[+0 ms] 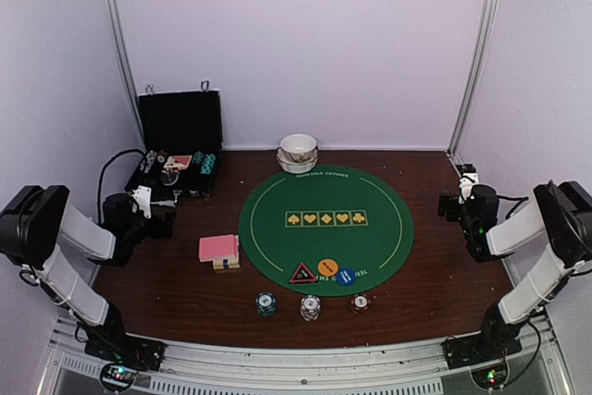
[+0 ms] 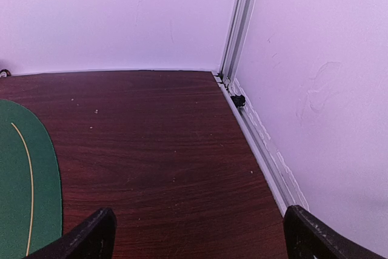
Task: Distribute texas hold em gaming equipment
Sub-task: Move the dealer button to the dealer area.
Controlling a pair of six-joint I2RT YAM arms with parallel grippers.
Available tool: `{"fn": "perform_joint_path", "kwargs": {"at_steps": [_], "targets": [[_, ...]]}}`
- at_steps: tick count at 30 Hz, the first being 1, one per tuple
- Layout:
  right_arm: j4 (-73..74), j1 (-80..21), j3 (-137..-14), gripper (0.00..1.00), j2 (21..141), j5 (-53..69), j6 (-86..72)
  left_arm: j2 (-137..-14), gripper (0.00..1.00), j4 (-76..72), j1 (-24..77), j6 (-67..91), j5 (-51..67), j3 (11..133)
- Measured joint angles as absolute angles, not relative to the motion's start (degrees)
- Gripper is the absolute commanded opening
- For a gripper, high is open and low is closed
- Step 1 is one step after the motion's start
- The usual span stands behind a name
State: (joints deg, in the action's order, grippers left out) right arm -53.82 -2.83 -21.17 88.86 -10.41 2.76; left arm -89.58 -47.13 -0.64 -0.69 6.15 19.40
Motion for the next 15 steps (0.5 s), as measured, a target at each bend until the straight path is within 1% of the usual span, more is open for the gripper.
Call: {"fn": "perform_joint_path", "kwargs": {"at_steps": [13,15], "targets": [[-53.8,-2.8,-21.2,1.00,88.8,-10.5,2.6,-89.6,0.98,-47.1,-0.6,-0.7,6.2,19.4],[-51.7,-2.9,-21.5,0.99,88.2,-11.9,1.8,-89.5,0.97,-45.9,-0.6,-0.7,6.1,20.0]]}}
